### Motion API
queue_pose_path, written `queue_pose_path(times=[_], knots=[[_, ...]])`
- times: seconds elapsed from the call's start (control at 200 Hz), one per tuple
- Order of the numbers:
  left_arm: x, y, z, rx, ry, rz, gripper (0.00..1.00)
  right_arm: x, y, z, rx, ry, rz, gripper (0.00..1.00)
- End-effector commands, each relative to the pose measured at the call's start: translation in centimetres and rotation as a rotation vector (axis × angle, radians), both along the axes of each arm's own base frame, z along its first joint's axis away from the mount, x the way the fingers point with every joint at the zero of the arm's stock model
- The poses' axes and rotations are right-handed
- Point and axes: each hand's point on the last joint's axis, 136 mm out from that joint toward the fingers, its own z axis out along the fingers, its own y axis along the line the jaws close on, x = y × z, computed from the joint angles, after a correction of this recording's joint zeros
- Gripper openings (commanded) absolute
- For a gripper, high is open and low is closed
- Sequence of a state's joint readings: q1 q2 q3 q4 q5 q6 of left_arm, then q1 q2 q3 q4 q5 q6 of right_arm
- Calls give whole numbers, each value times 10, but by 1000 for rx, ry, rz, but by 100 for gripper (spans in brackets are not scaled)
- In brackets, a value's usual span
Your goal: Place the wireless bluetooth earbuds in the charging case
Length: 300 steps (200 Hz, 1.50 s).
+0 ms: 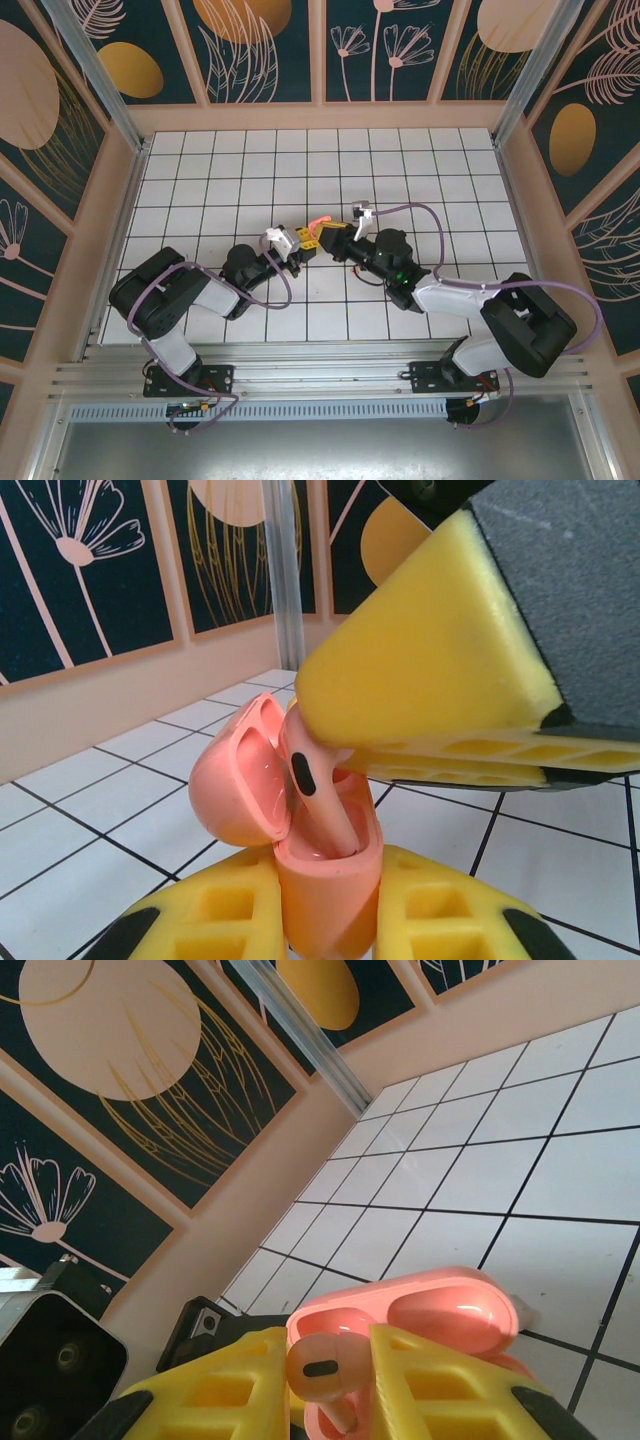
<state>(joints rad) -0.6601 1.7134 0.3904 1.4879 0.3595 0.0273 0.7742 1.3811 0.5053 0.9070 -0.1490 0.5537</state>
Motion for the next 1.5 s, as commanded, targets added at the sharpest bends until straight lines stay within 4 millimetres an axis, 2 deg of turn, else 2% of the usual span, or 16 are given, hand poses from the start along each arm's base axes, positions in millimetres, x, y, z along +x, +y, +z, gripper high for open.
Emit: queue_pose_path(times=[0.0,0.12,0.325,0.736,1.496], knots=[[-28,14,101,-231,-353,-25,6,4,-20,-39,-110,91,-77,24],[-29,13,102,-232,-357,-30,6,5,-20,-34,-110,81,-73,23],[-29,11,102,-222,-374,-27,6,-3,-9,-22,-54,62,-2,23],[-27,12,98,-216,-365,-7,6,-8,0,26,27,-29,48,24],[-26,5,99,-191,-412,-4,6,-9,1,43,76,-71,48,24]])
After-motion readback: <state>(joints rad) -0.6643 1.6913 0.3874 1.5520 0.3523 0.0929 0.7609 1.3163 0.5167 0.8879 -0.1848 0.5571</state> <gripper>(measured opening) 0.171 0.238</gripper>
